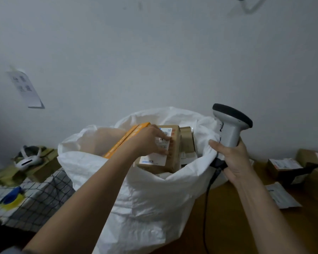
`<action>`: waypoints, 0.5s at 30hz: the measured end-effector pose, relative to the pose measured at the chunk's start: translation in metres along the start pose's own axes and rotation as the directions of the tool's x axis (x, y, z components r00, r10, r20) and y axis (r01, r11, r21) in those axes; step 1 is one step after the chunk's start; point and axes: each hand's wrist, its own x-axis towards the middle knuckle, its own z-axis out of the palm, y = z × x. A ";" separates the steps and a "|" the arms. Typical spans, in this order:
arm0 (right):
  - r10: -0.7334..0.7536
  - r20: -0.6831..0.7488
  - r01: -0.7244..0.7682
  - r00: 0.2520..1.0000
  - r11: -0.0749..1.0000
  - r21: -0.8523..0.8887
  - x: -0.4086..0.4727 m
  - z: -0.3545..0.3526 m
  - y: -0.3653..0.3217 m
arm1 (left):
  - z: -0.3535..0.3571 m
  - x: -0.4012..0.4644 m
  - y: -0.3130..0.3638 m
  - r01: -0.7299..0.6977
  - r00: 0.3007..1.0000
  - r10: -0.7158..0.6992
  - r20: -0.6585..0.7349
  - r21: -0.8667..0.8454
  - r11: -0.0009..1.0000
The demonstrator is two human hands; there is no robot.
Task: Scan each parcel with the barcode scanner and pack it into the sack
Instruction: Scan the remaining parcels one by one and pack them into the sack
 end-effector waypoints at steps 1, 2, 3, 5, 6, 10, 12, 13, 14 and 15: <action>-0.021 0.046 0.019 0.999 0.999 0.036 -0.001 0.007 -0.005 | -0.004 0.001 -0.002 0.021 1.000 -0.021 0.013 0.006 1.000; -0.039 0.080 0.033 0.996 0.997 0.065 -0.002 0.013 -0.008 | -0.008 0.002 -0.005 0.040 0.999 -0.040 0.024 0.006 0.999; -0.054 0.099 0.046 0.994 0.995 0.090 -0.003 0.020 -0.009 | -0.012 0.002 -0.008 0.056 0.998 -0.056 0.041 0.005 0.998; -0.081 0.122 0.065 0.989 0.989 0.135 -0.005 0.033 -0.009 | -0.019 0.000 -0.016 0.071 0.995 -0.072 0.073 0.015 0.997; -0.093 0.140 0.073 0.986 0.987 0.142 -0.006 0.040 -0.010 | -0.023 -0.001 -0.020 0.075 0.994 -0.076 0.083 0.022 0.997; -0.155 0.253 0.130 0.955 0.985 0.114 -0.011 0.065 -0.011 | -0.034 -0.008 -0.037 0.107 0.986 -0.108 0.123 0.016 0.994; -0.195 0.281 0.180 0.940 0.980 0.080 -0.013 0.076 -0.010 | -0.038 -0.010 -0.046 0.104 0.982 -0.109 0.156 0.040 0.994; -0.217 0.288 0.206 0.933 0.976 0.071 -0.014 0.082 -0.009 | -0.040 -0.012 -0.051 0.099 0.980 -0.106 0.169 0.049 0.994; -0.233 0.293 0.224 0.927 0.972 0.066 -0.014 0.088 -0.007 | -0.041 -0.013 -0.056 0.097 0.979 -0.105 0.177 0.050 0.994; -0.240 0.294 0.233 0.925 0.971 0.060 -0.014 0.096 -0.005 | -0.042 -0.015 -0.062 0.097 0.978 -0.103 0.181 0.042 0.994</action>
